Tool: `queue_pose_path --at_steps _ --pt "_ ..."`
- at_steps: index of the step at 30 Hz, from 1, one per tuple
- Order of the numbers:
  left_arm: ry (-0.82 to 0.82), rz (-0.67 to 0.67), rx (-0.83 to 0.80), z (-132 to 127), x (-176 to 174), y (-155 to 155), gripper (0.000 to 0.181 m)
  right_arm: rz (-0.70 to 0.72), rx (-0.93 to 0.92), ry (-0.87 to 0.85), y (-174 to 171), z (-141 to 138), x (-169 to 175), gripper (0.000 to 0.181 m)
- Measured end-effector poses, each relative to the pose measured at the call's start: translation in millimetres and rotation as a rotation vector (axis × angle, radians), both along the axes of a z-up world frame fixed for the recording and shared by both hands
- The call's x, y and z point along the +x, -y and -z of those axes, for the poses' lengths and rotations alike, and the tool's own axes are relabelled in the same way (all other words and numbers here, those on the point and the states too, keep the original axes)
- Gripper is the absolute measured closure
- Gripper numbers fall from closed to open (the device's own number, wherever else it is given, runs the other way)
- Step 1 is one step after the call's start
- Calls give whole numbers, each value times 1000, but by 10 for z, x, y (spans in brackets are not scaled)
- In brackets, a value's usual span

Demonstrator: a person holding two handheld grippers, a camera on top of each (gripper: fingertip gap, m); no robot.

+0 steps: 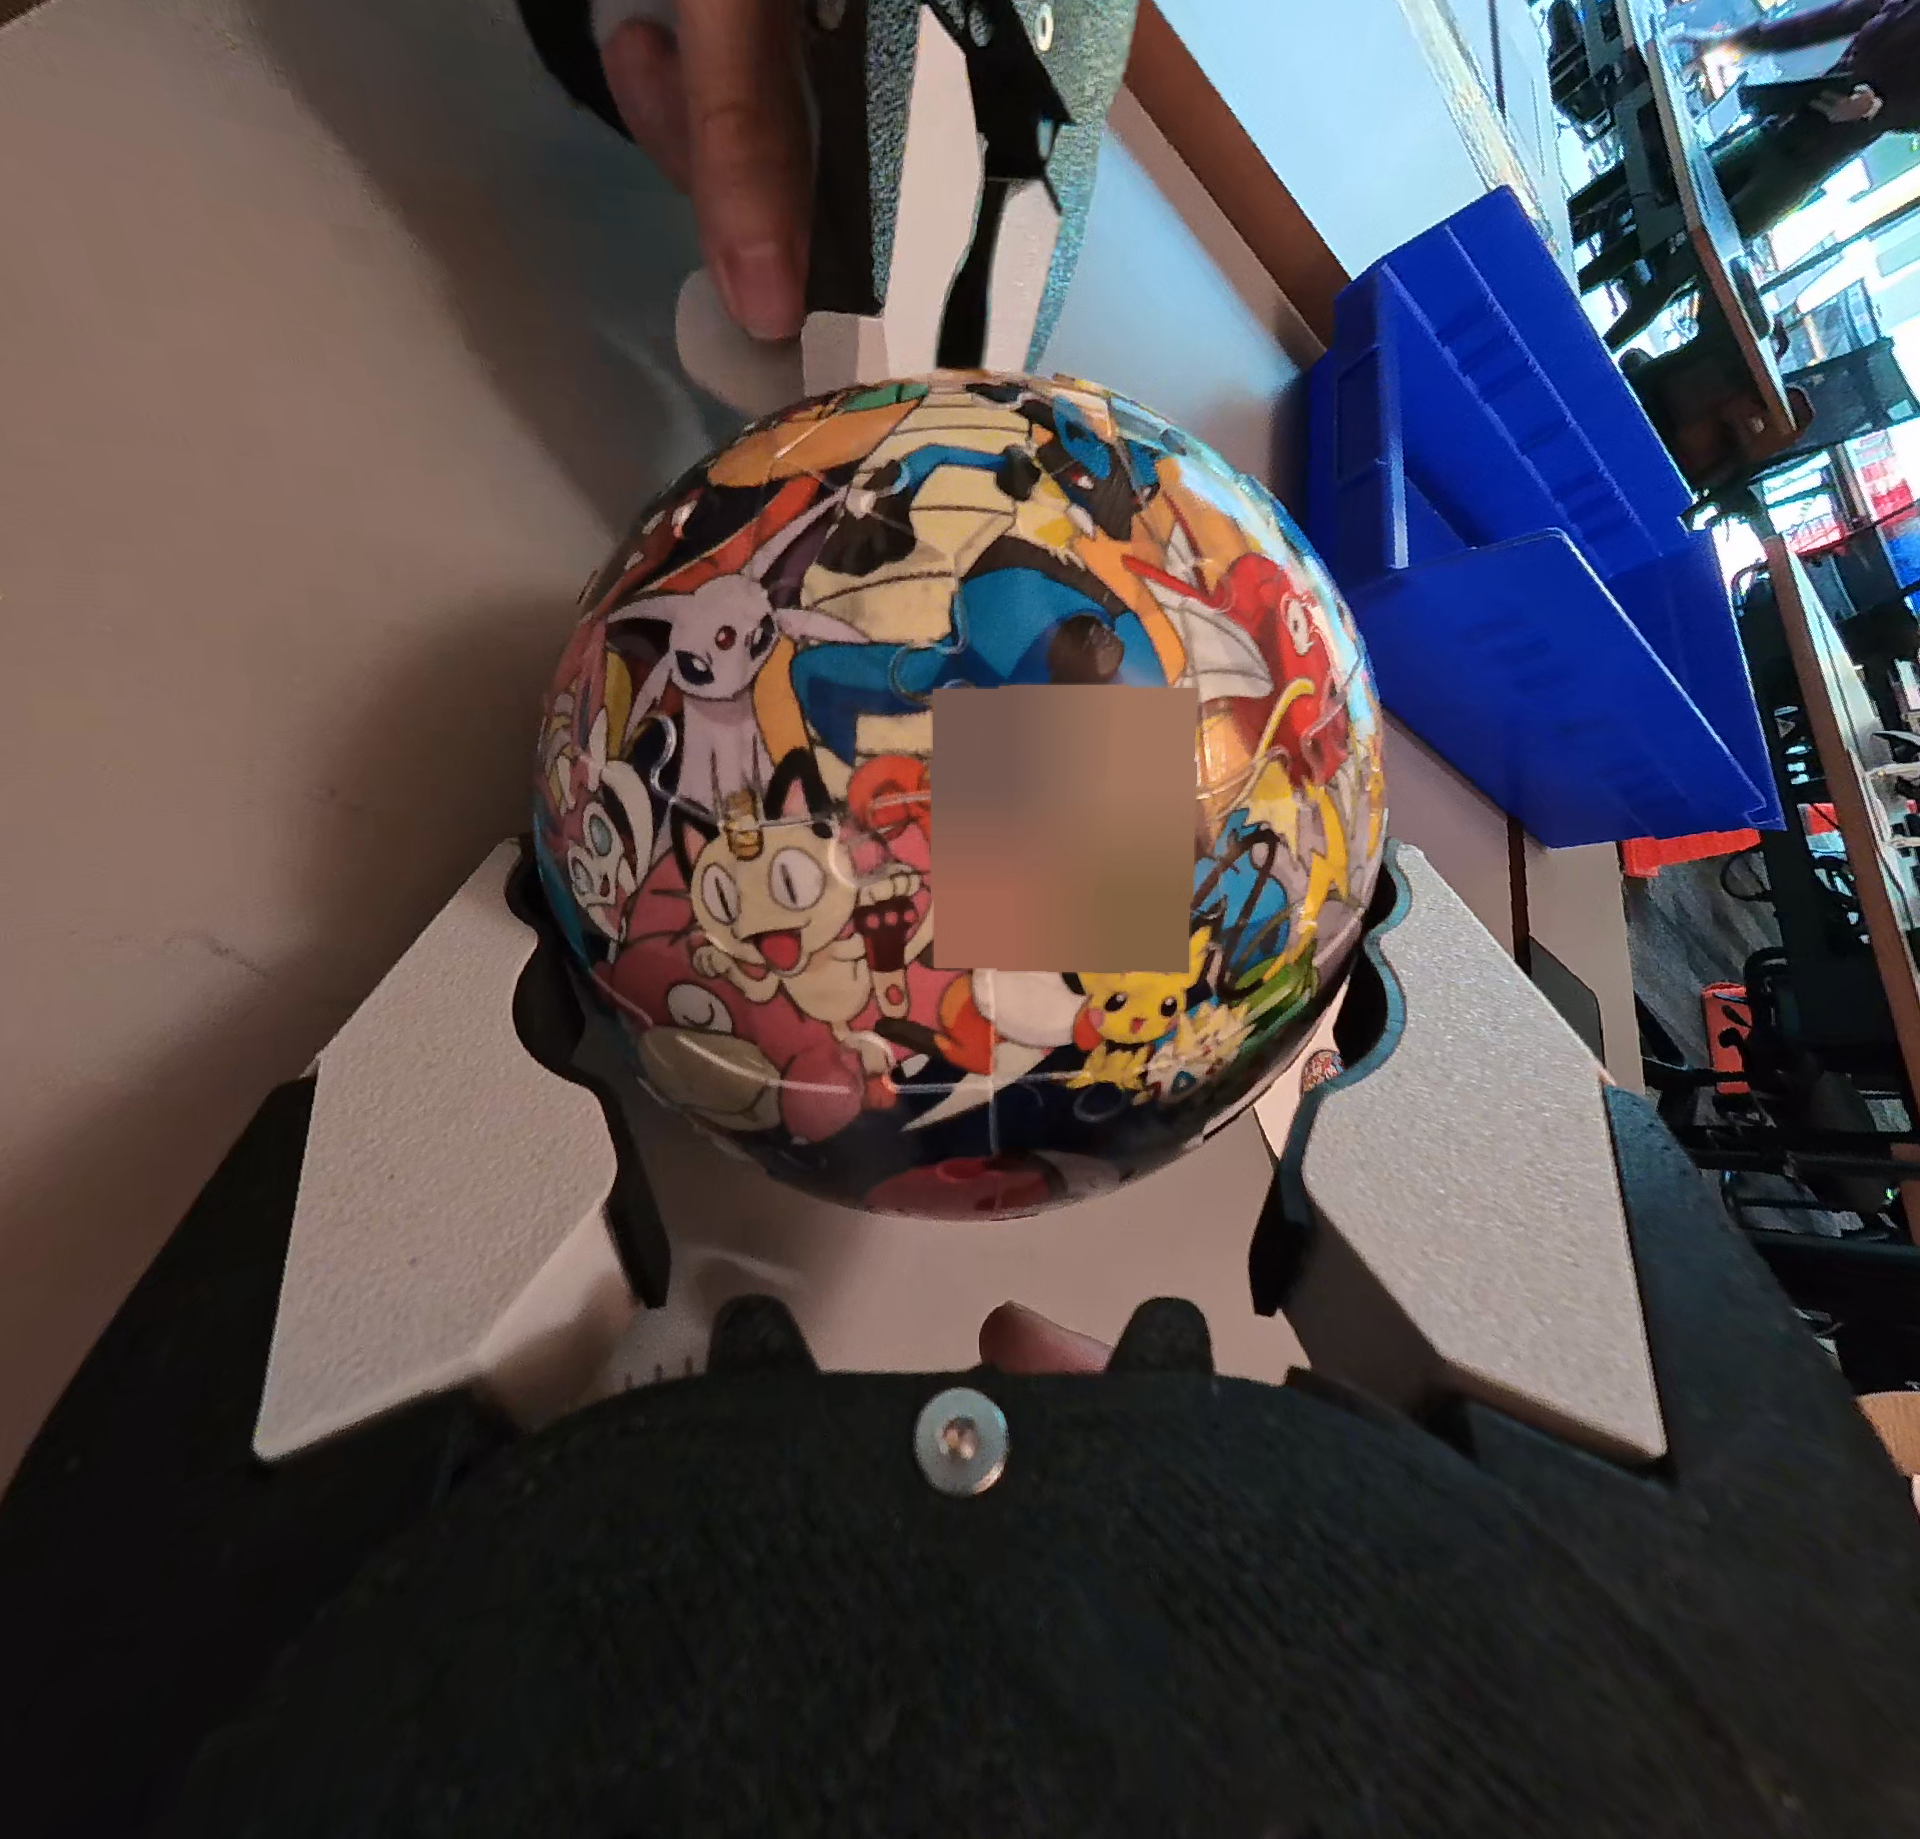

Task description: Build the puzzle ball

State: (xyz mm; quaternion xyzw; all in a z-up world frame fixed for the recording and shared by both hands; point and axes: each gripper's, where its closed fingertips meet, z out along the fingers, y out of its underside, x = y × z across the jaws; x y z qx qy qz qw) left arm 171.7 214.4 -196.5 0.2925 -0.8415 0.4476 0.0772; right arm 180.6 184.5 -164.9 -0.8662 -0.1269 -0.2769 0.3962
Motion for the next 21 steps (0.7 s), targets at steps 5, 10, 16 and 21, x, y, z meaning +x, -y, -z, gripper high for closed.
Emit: queue_pose_path --at_steps 5,10,16,21 --pt "-17 28 26 25 30 -4 181 0 1 0 0 0 1 33" --pt "-124 -138 -141 -62 115 -39 181 0 3 0 -1 0 2 33" --pt "-111 -299 -52 171 141 -378 181 1 4 3 -1 0 1 34" --pt "-104 -255 24 241 -16 -408 179 4 0 3 0 2 3 34"
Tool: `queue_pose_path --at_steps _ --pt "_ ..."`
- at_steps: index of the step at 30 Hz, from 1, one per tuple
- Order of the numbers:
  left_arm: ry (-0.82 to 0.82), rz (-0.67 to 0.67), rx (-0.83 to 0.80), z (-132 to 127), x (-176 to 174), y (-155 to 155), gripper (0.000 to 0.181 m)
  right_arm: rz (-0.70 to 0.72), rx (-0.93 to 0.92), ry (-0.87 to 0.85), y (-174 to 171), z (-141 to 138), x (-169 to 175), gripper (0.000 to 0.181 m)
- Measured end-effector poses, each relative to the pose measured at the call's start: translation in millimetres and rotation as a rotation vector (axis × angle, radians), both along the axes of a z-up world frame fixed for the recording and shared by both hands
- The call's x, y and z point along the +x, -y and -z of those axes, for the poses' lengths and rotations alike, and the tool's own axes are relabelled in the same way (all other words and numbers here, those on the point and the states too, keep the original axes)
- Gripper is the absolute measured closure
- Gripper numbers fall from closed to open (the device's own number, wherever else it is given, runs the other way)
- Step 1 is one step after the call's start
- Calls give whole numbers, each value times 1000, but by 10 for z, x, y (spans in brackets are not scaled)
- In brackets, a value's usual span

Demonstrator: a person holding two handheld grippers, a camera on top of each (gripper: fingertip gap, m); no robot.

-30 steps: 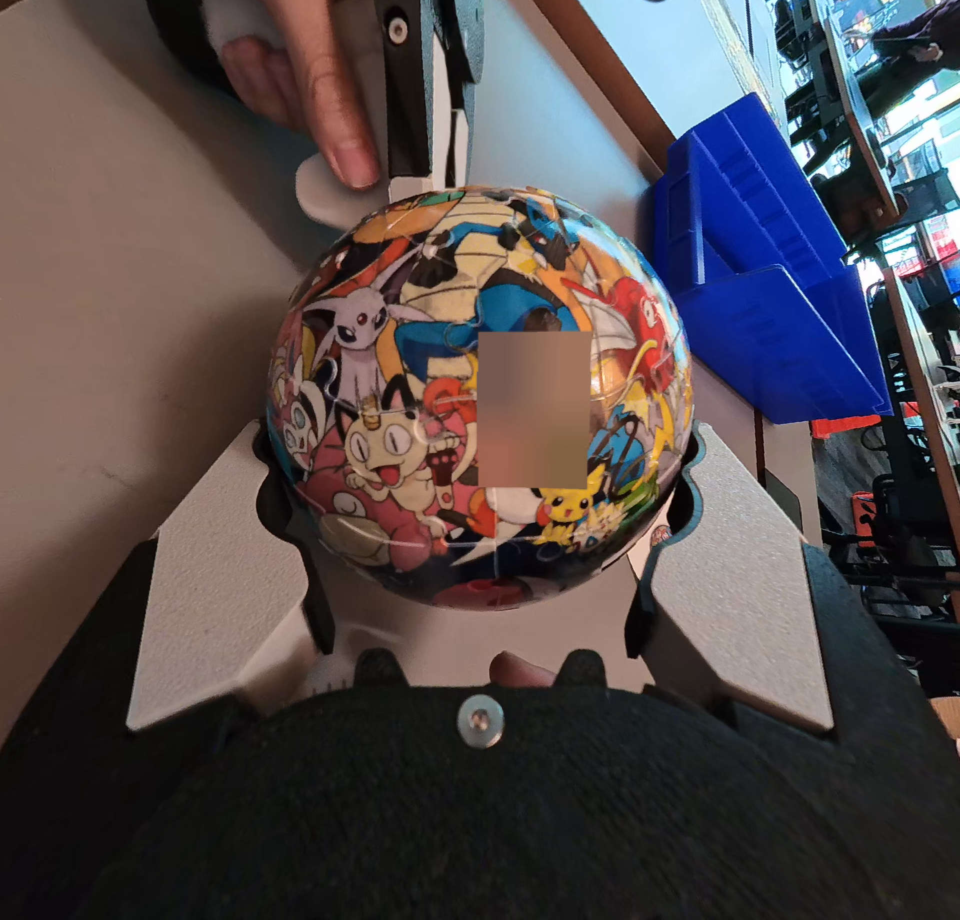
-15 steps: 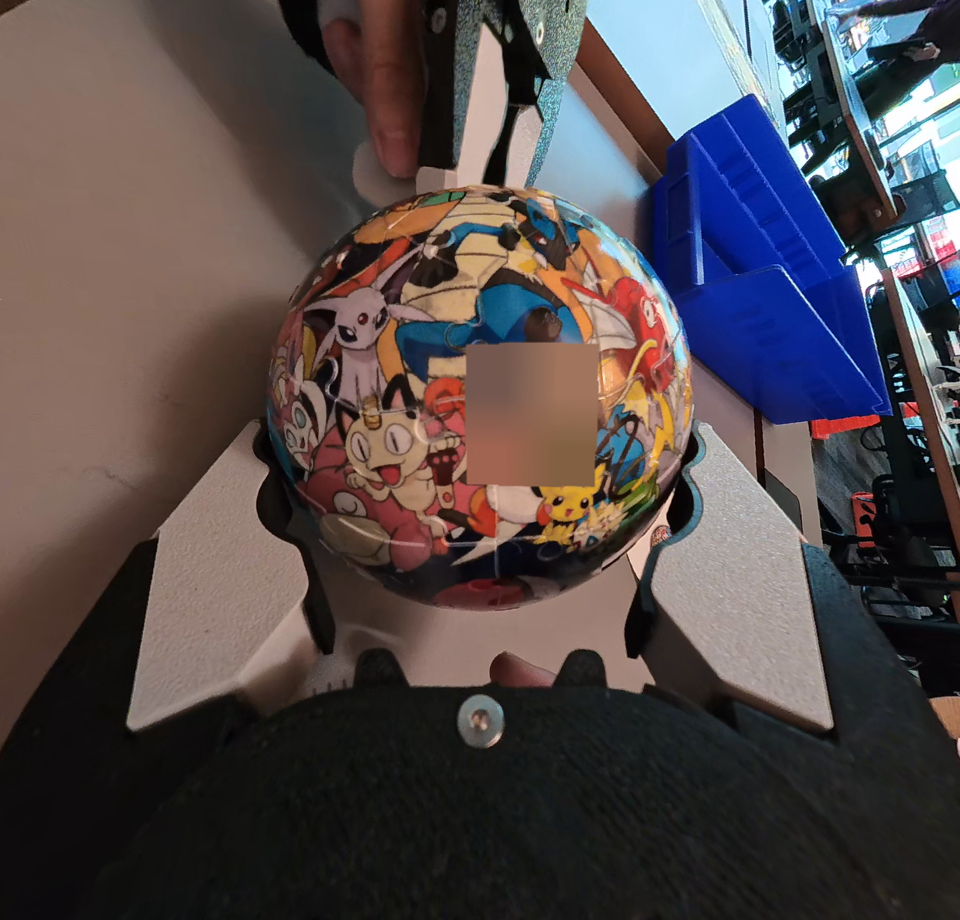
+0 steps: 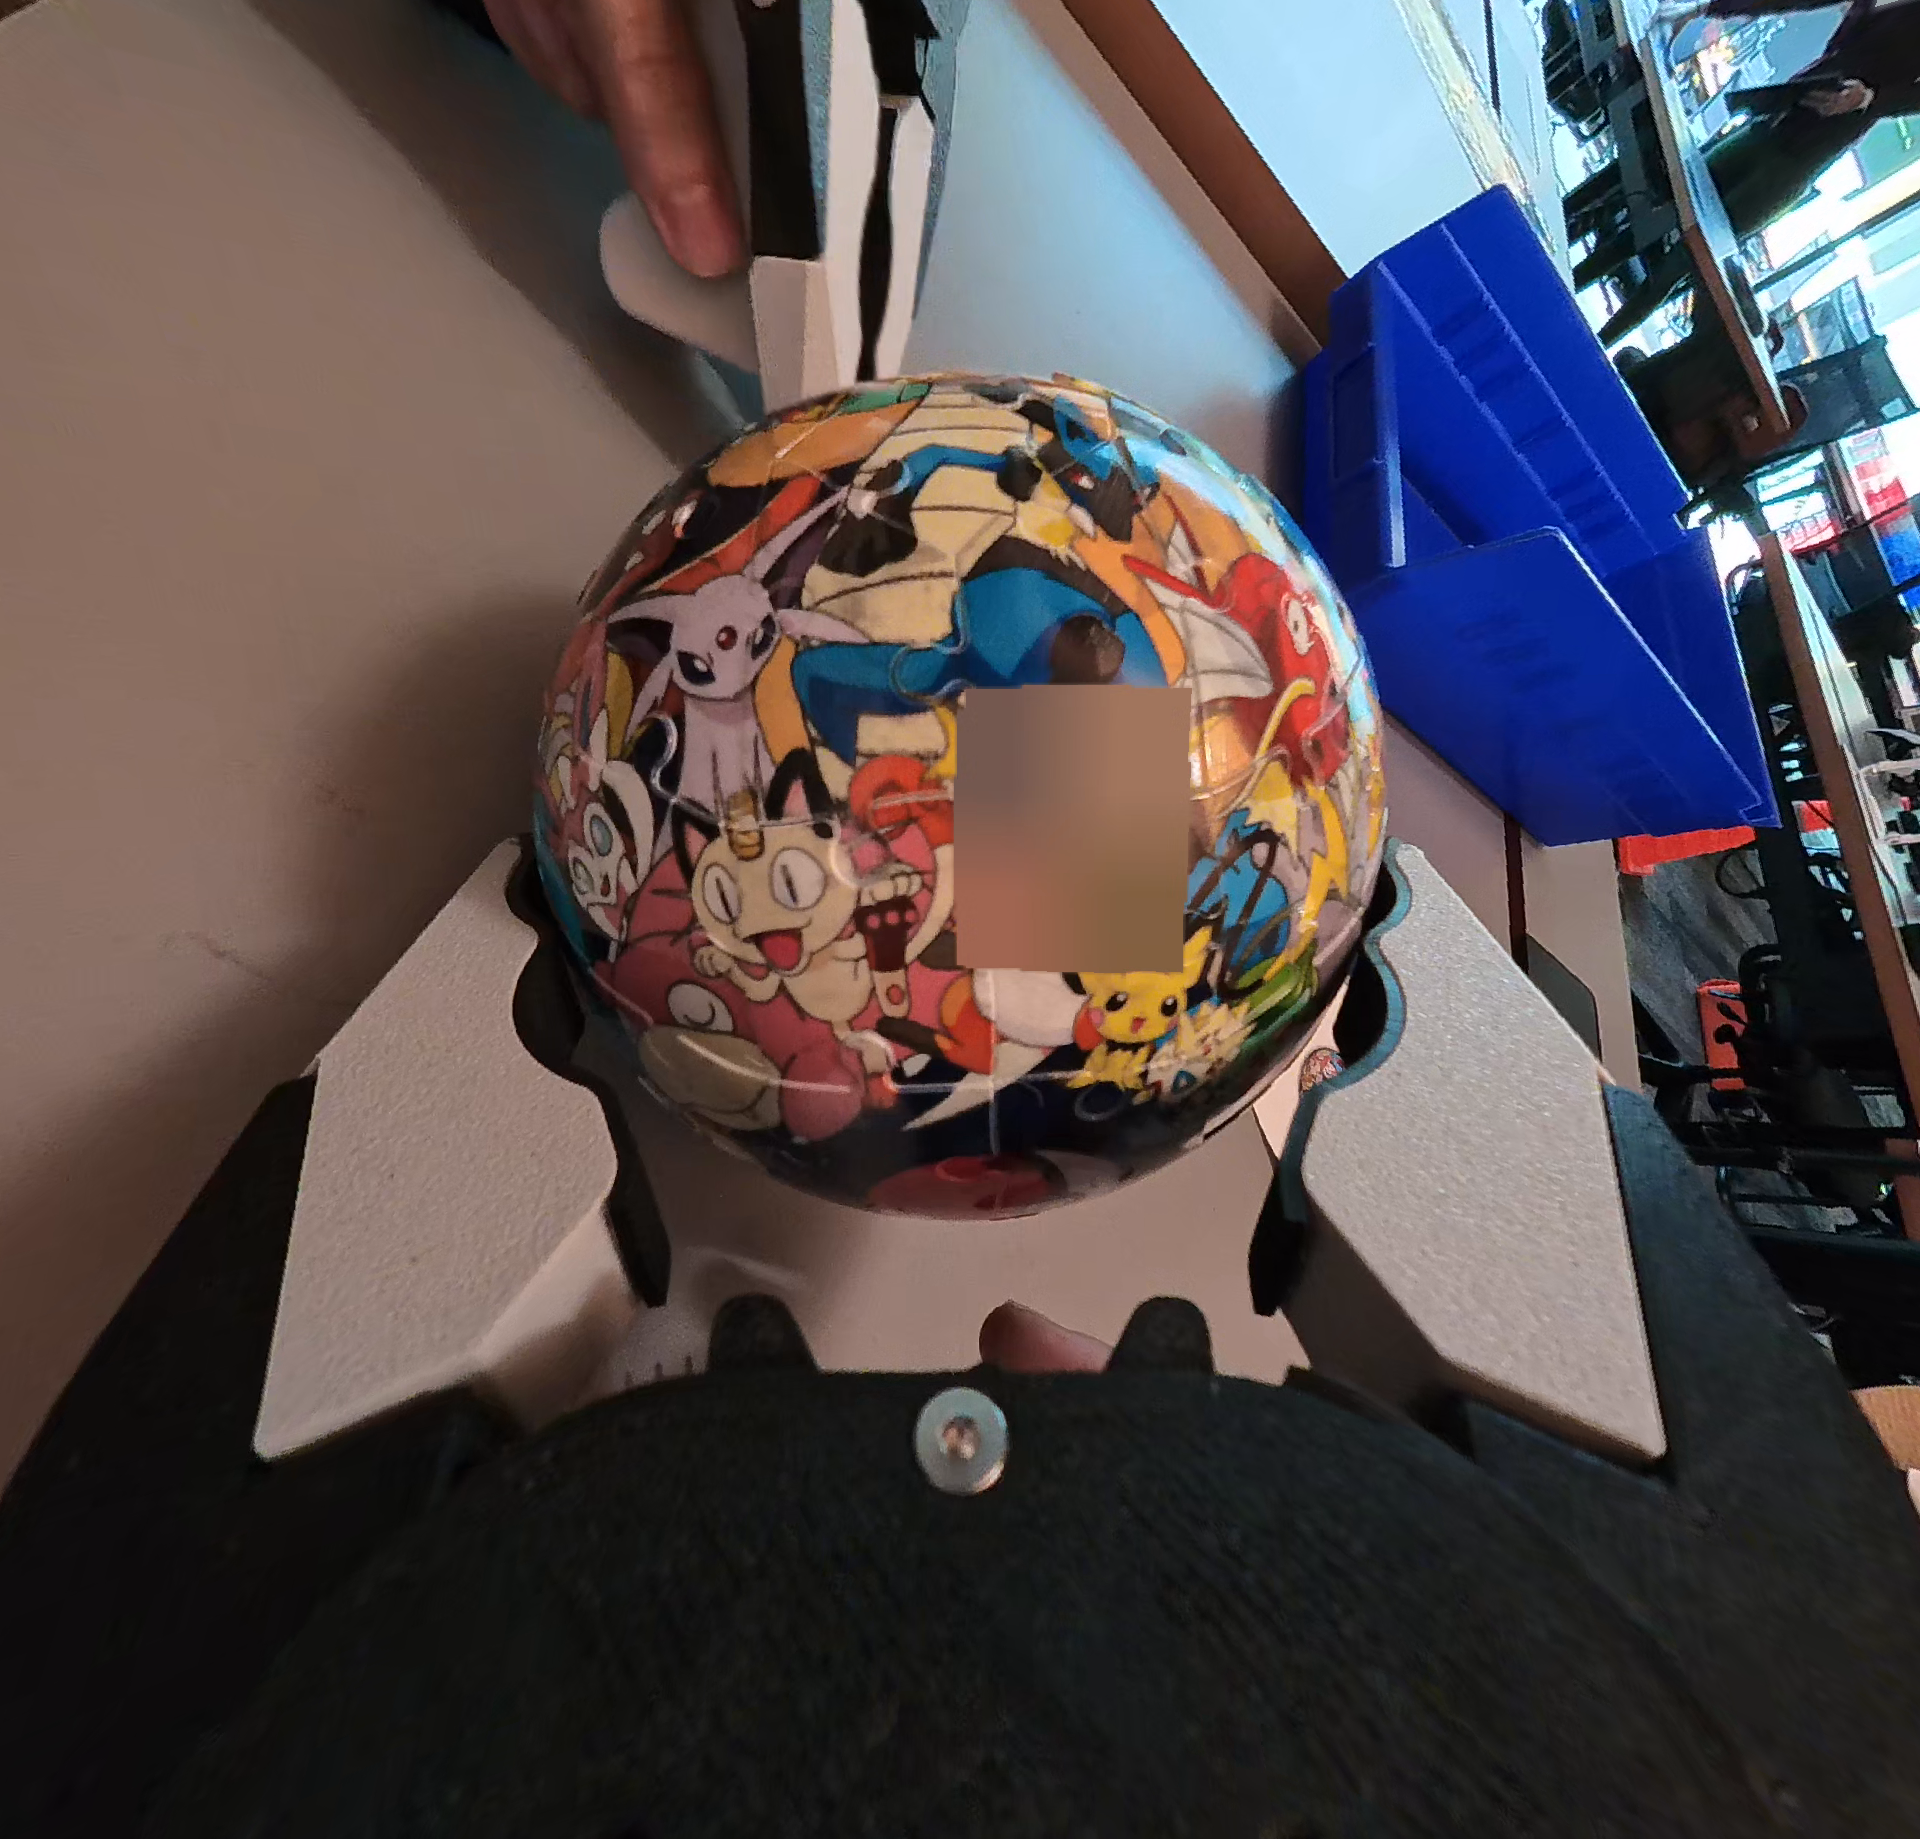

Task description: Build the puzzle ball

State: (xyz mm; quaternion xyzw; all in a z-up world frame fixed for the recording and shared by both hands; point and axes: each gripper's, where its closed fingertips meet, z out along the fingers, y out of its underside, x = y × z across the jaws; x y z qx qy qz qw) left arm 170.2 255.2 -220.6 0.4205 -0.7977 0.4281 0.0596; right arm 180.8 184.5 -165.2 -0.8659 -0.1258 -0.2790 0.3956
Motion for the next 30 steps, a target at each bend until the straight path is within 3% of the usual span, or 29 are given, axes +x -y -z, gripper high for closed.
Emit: queue_pose_path --at_steps 3,9,15,25,30 --pt "11 38 -3 -29 -70 19 167 2 -4 1 3 2 0 34" --pt "76 136 43 -17 -156 30 168 1 -6 -1 0 3 2 34" --pt "136 122 90 13 -33 29 180 -2 -6 0 -10 5 6 34" --pt "148 118 90 -12 -15 36 174 -3 -9 4 -6 3 4 34" --pt "146 189 80 -47 -110 67 164 -1 -5 5 0 1 0 34"
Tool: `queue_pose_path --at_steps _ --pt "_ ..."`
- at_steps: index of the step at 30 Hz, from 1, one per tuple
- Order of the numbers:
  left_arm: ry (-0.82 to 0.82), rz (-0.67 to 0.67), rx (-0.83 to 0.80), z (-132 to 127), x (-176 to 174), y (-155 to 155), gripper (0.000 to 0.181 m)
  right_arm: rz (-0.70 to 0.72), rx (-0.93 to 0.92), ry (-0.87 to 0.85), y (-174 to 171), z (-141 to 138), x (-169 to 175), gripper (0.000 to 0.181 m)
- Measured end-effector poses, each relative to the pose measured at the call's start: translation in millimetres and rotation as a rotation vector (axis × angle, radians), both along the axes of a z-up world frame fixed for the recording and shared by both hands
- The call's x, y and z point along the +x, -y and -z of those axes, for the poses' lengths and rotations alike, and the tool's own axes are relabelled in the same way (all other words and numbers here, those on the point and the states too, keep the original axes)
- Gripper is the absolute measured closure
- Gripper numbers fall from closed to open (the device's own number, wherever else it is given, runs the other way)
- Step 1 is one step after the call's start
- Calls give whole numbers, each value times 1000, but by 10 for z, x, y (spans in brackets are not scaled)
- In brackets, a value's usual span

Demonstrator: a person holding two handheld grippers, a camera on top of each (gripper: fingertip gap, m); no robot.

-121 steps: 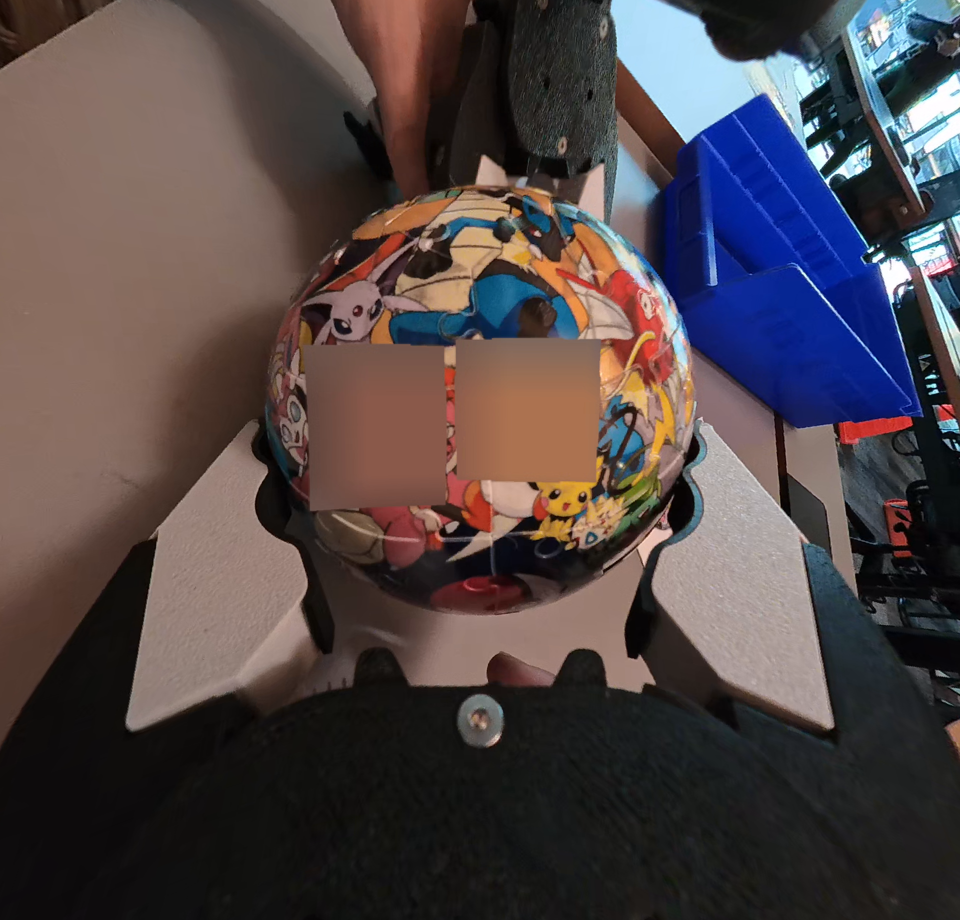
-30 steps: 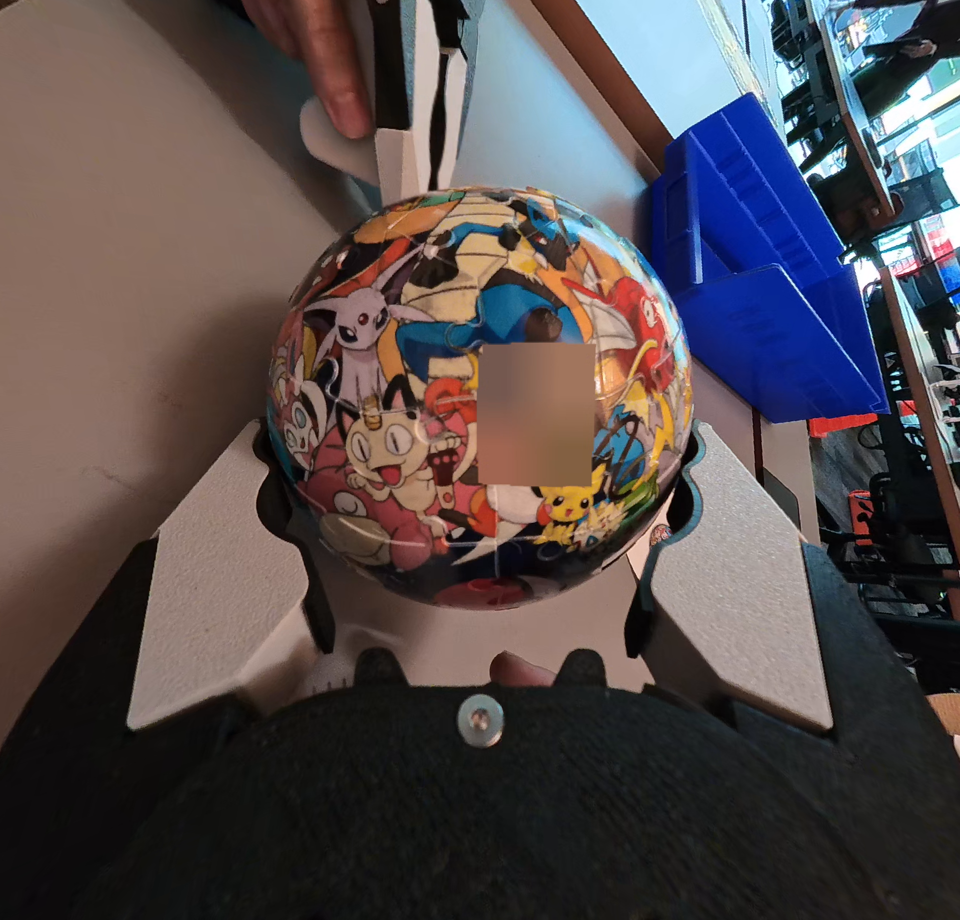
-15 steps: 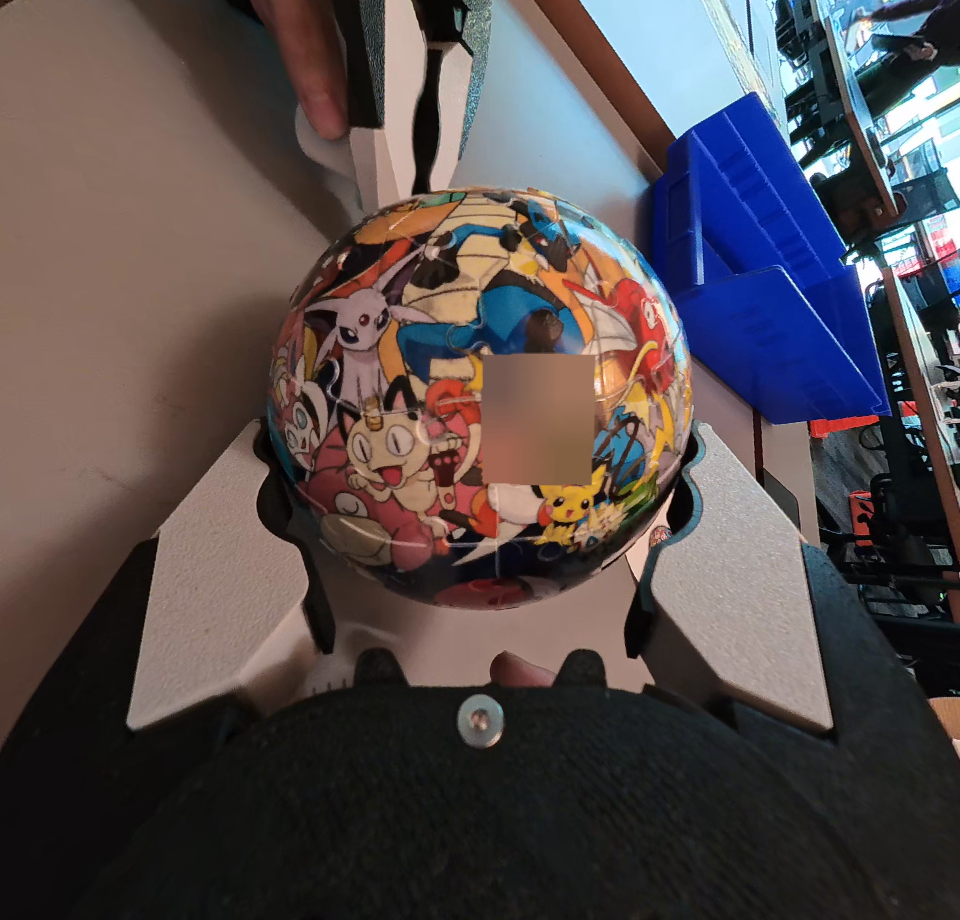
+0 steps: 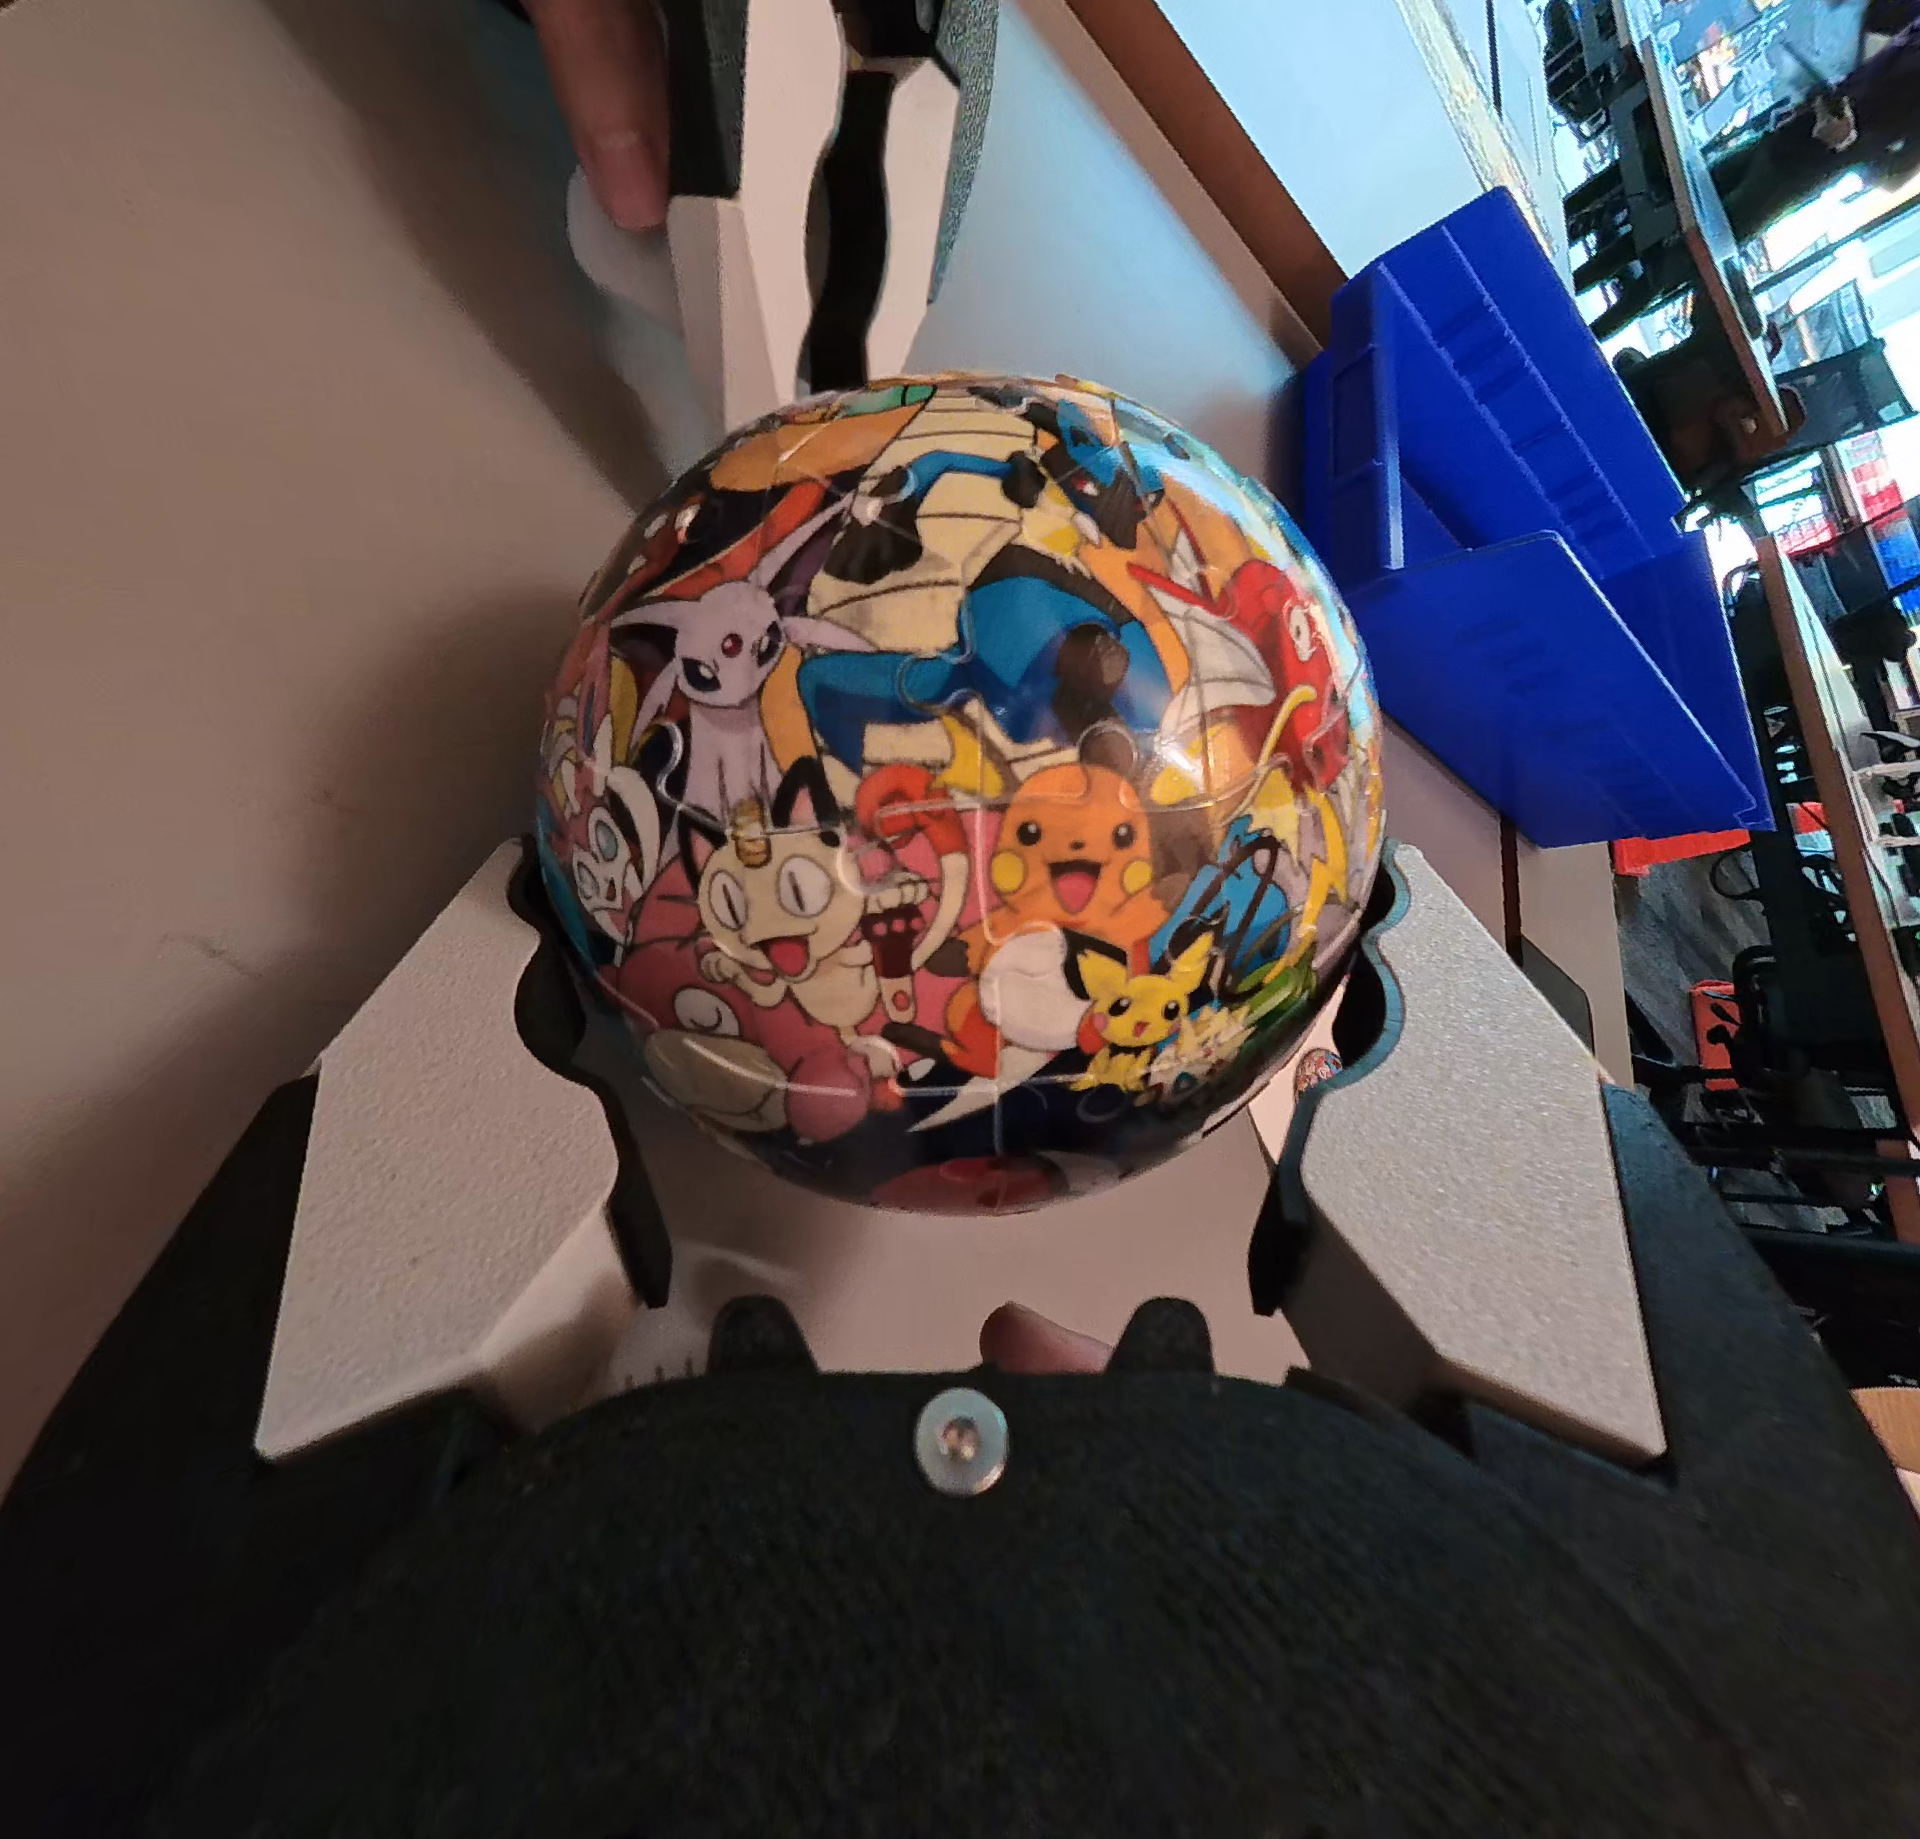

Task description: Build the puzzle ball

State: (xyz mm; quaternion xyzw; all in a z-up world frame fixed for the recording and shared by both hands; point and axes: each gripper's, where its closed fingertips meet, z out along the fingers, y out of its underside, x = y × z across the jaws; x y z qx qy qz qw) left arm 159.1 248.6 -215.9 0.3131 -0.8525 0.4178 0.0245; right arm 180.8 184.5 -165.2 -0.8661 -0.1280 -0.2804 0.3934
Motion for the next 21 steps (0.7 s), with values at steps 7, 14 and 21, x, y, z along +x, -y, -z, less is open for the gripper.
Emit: queue_pose_path --at_steps 7,14,21 --pt "7 18 27 20 -27 68 152 0 0 1 -5 -3 -1 34" --pt "88 11 113 65 83 12 179 1 -5 3 1 -4 -2 34" --pt "76 7 8 -17 76 60 174 0 -2 2 -1 -6 -2 34"
